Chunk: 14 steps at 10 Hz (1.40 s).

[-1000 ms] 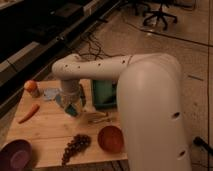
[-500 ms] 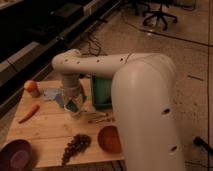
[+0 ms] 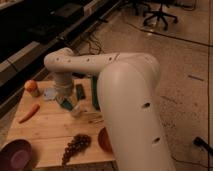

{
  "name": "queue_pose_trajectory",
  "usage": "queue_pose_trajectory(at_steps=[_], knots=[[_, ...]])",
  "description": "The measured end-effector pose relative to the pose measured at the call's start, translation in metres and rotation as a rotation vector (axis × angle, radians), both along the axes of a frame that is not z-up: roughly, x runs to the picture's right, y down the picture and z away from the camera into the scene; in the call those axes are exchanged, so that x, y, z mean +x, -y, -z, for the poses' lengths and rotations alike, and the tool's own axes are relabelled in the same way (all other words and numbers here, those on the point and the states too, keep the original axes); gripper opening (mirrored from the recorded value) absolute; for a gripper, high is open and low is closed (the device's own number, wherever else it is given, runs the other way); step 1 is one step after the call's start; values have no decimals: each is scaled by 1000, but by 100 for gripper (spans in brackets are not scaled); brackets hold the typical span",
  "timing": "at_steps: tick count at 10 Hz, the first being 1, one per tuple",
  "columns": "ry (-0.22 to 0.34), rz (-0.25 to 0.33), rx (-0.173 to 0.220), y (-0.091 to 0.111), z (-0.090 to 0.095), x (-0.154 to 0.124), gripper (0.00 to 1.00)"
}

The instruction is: Place sponge in paper cup

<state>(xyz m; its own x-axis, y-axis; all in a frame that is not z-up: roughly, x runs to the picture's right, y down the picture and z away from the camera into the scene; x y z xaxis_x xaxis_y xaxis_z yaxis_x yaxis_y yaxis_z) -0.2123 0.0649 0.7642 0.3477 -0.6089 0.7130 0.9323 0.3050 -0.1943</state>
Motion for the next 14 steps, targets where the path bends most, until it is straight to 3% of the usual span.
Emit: queue_pose_trajectory(at_steps=[9, 10, 14], knots=[[-30, 12, 1, 0, -17, 2, 0], [-32, 10, 0, 1, -19, 2, 4], [-30, 3, 0, 0, -24, -2, 44]])
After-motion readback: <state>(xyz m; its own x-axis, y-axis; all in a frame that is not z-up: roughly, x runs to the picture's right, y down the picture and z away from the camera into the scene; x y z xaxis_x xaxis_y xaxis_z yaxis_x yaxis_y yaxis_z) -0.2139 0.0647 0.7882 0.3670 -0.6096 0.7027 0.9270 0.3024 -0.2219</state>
